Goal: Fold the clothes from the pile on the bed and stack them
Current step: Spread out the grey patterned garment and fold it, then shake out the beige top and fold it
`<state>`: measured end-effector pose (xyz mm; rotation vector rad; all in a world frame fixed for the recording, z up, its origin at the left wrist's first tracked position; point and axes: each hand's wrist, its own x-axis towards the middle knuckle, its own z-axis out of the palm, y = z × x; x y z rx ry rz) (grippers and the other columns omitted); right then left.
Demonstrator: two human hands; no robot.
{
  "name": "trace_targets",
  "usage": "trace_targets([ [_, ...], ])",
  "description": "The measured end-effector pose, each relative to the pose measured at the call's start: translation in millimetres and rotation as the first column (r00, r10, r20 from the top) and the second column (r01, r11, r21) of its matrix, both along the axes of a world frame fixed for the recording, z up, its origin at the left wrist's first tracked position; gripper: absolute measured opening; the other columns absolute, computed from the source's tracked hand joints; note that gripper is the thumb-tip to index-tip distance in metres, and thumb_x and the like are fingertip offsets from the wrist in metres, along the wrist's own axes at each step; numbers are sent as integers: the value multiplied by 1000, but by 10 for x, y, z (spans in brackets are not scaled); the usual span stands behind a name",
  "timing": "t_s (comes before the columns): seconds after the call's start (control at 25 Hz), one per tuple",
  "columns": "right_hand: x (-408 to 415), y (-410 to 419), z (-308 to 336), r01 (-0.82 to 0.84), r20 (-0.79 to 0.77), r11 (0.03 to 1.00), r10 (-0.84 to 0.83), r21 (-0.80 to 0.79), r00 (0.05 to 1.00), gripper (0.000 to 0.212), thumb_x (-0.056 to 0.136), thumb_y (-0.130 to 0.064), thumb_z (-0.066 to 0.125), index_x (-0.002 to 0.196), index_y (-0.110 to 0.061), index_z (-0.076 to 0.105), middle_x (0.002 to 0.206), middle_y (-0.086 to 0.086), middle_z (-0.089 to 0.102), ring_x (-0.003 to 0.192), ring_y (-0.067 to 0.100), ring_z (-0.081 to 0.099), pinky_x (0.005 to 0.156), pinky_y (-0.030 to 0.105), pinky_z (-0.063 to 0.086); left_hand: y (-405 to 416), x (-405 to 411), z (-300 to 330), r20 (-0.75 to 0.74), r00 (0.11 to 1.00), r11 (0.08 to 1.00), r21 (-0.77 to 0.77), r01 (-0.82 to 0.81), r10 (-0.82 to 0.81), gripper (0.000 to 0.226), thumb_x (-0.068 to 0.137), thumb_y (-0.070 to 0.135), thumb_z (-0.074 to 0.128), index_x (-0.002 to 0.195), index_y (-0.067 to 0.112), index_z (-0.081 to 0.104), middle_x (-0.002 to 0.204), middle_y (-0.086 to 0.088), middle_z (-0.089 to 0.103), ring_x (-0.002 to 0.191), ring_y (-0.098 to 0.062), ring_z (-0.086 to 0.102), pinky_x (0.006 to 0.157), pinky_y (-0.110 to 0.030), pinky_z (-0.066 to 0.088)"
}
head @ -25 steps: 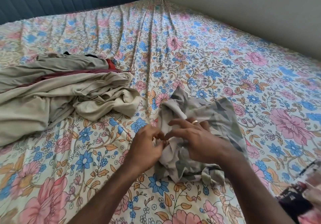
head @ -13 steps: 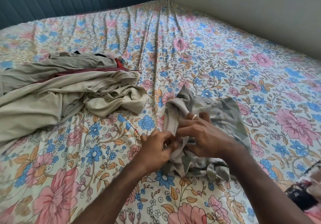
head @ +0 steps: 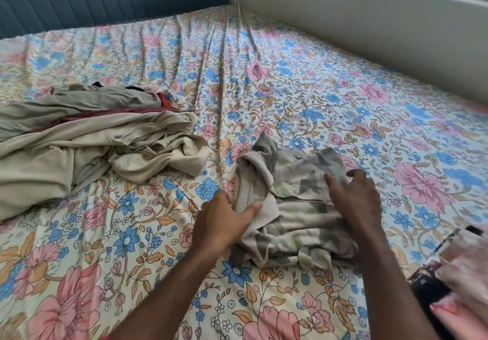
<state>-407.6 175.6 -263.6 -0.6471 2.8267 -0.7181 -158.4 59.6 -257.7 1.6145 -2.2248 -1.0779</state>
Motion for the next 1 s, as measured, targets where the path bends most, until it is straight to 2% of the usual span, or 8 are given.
trace_targets([
  [0.12,-180,-66,7,80,336,992,-43,-96,941,60,88,-64,67,109,-8,67,97,13,74,84,32,72,79,46,60,-185,-235,-22,-51,998,976,216,-20,31,72,66,66,83,109,13,61,104,-1,68,97,-23,65,83,-36,55],
  [0.24,-257,-117,26,82,416,973,15,-214,909,33,88,-40,78,98,-8,74,84,10,77,74,30,75,76,51,64,-267,-336,-43,-118,993,948,317,32,6,72,62,54,86,117,12,67,114,-6,73,102,-27,68,93,-44,57],
  [0.36,-214,-46,-54,84,294,953,5,-292,956,32,90,-36,77,111,-14,71,97,5,75,84,26,71,76,39,57,-291,-445,-14,-107,992,973,210,92,-70,56,83,43,80,129,16,63,123,-3,69,109,-28,65,97,-42,54],
  [0.56,-277,238,-43,300,101,870,-284,-390,954,24,95,-38,72,107,-18,66,93,5,69,85,27,67,74,35,53,-500,-1041,263,-278,944,971,104,214,-178,60,90,26,77,144,17,53,135,0,61,112,-24,60,97,-36,49],
  [0.72,-313,357,-95,390,59,886,-388,-252,920,42,89,-39,74,116,-13,55,105,14,67,89,33,65,78,47,59,-565,-1334,272,-238,932,956,37,290,-274,38,86,44,78,111,19,63,101,1,65,83,-12,62,71,-29,49],
  [0.8,-212,341,-116,360,-122,916,-383,-179,916,52,85,-36,76,123,-12,49,119,19,61,108,40,59,89,56,53,-601,-1254,174,-212,942,960,51,275,-259,36,88,48,75,103,18,62,95,3,65,82,-13,63,72,-31,52],
  [0.88,3,195,-13,256,-288,927,-333,-275,898,43,85,-31,76,119,-14,54,122,18,59,118,40,53,95,53,41,-690,-1056,112,-226,950,975,5,220,-213,32,90,45,74,94,15,66,90,1,70,82,-16,66,73,-31,53],
  [1.0,432,-269,146,-68,-322,919,-66,-387,944,23,87,-30,73,106,-23,63,109,4,66,104,28,59,92,42,42,-867,-648,146,-282,955,994,19,106,-96,32,94,39,71,86,8,68,81,-6,73,69,-20,71,58,-25,50],
])
